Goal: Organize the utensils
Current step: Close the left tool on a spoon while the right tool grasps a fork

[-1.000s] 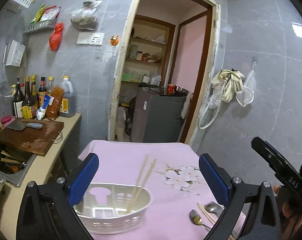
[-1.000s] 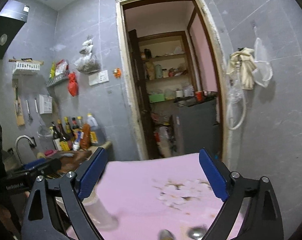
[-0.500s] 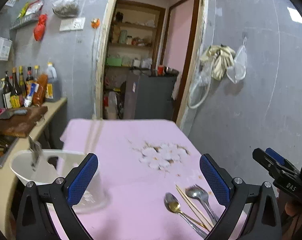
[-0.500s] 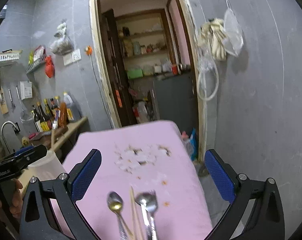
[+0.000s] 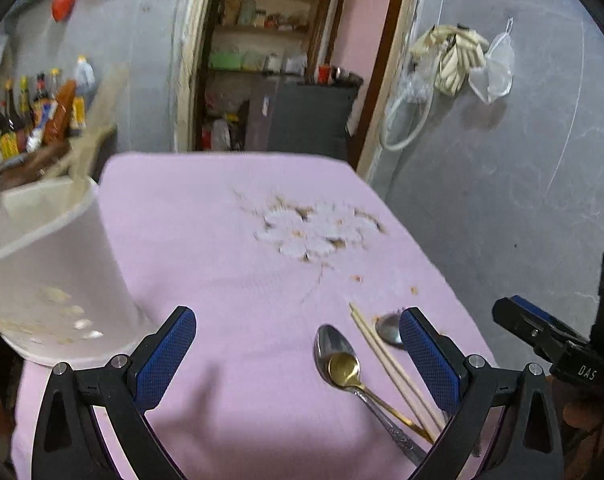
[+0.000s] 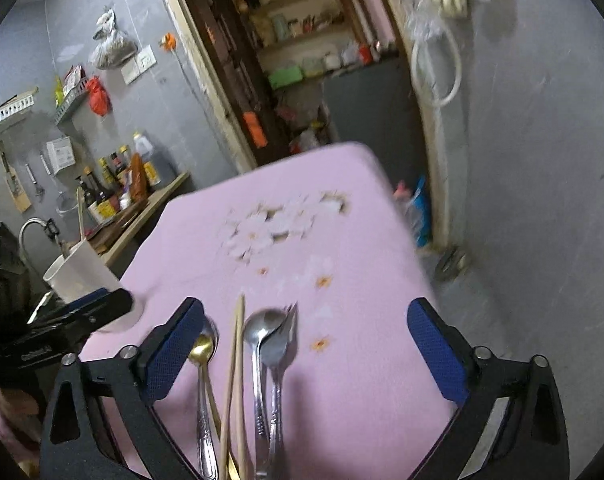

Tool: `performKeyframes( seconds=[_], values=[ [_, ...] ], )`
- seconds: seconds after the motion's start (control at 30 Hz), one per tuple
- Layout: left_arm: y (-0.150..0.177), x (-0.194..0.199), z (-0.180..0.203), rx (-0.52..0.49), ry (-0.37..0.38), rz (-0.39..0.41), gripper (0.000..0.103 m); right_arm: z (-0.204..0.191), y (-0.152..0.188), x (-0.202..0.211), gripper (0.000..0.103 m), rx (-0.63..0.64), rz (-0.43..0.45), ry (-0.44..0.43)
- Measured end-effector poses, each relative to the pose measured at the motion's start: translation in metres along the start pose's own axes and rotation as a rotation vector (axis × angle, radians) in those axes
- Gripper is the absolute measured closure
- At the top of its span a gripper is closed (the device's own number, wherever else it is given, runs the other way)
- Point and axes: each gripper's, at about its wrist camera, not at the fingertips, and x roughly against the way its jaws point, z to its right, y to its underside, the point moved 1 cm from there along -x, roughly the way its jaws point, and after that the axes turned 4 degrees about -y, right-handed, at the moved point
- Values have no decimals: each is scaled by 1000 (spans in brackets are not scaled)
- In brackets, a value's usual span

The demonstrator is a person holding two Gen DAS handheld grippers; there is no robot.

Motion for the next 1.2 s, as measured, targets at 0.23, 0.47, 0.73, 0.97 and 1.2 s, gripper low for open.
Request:
performKeyframes(
  seconds=[0.23,0.47,0.73,0.97,1.2],
  values=[
    [5,-35,-1,-10,59,-96,19,0,19,-44,51,14,-134,-71],
    [9,-59,0,8,137,-180,51,4,28,-68,76,-25,-211,-114],
    [11,-78,-5,56,223,-266,84,-2,22,-79,88,1,-270,-185],
    [7,-85,-3,26,243,-318,95,7,15,-94,89,-62,-365,-239],
    [-6,-68,-3,-4,202,-283,99,5,14,-104,95,-124,-438,-254]
  ],
)
